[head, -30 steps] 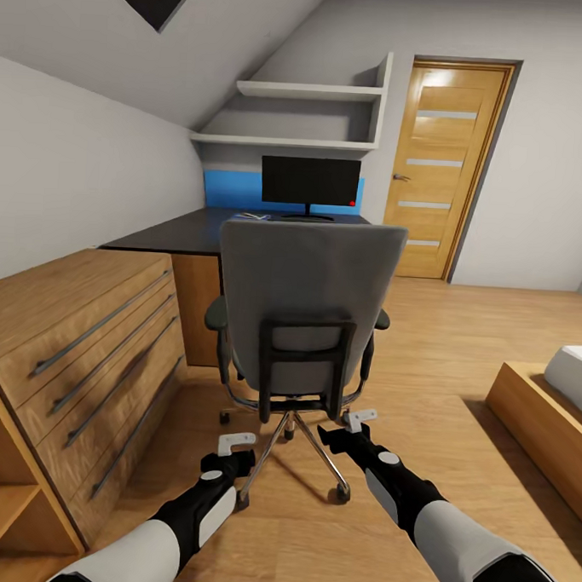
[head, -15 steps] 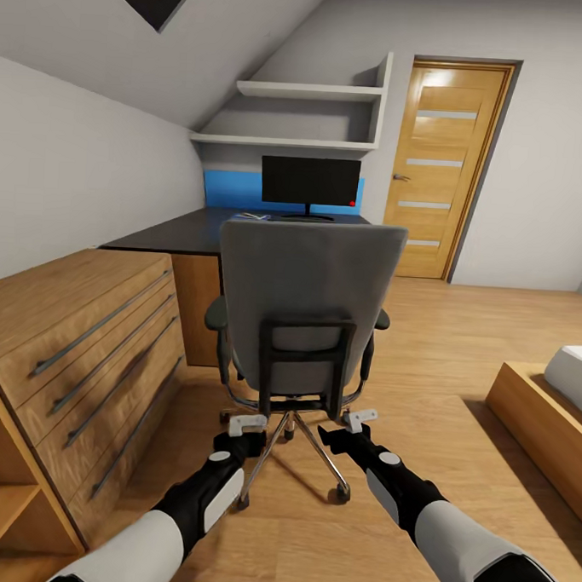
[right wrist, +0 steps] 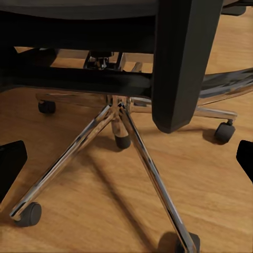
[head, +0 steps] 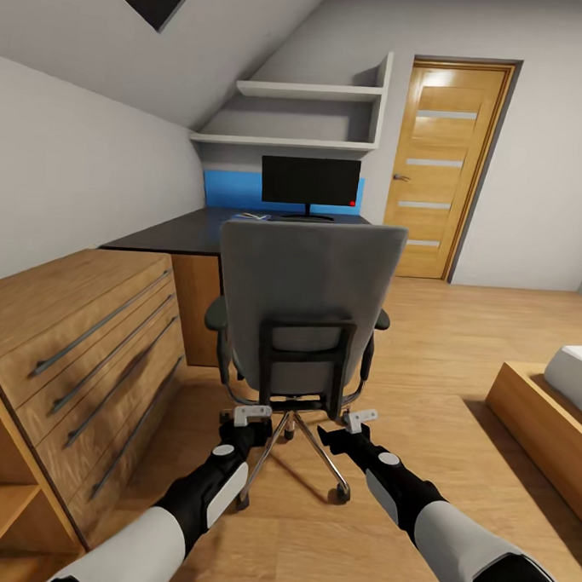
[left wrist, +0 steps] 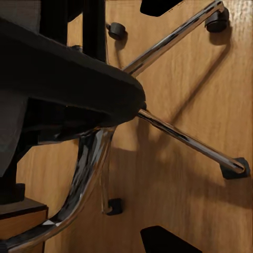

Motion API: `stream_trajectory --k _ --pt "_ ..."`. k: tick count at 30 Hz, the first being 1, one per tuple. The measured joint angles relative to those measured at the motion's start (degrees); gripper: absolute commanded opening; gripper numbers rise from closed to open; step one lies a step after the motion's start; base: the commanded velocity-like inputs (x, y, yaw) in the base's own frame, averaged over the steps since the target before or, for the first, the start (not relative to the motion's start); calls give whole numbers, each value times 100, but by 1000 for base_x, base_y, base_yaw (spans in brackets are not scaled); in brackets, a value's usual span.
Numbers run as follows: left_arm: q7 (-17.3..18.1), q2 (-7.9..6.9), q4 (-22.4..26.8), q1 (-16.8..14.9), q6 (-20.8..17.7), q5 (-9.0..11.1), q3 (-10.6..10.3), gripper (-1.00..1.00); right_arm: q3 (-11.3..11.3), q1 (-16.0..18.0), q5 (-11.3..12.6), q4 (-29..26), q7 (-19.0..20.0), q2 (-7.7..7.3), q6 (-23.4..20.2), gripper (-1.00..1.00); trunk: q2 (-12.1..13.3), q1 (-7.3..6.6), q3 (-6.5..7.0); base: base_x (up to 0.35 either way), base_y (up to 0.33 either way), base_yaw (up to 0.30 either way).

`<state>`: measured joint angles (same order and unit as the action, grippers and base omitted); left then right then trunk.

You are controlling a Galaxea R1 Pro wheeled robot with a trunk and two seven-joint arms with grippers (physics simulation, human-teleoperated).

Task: In the bedroom, organize the workspace by keeping the computer under the desk, ensuring the monitor is on the desk, placing the keyboard on the desk next to the monitor, placing the mouse on the desk next to the keyboard, moving the folder from the swivel chair onto the desk next to the mouse, stacking the notebook on top of the folder with the pen on top of the notebook, and positioning the swivel chair next to the desk.

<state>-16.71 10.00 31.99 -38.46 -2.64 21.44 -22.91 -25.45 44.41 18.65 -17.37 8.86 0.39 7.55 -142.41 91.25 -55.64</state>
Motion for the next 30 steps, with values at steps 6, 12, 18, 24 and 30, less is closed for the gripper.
stream_trajectory --k 6,12,18,24,30 --pt "-2 0 -180 1 130 -11 -65 100 6 0 -8 16 -7 -1 0 100 0 -1 0 157 0 0" --pt "-7 0 -194 1 134 -12 -63 100 6 0 -9 14 -10 -7 -5 100 0 -1 0 73 0 0" --pt "-10 0 -204 0 135 -14 -64 100 6 0 -9 12 -18 -2 0 100 0 -3 2 260 0 -25" --pt "-11 0 -205 1 137 -22 -66 100 6 0 -9 9 -24 -6 0 100 0 -3 9 271 0 -30" --pt "-7 0 -207 0 137 -34 -54 100 5 0 -9 12 -27 -10 0 100 0 -3 10 302 0 -3"
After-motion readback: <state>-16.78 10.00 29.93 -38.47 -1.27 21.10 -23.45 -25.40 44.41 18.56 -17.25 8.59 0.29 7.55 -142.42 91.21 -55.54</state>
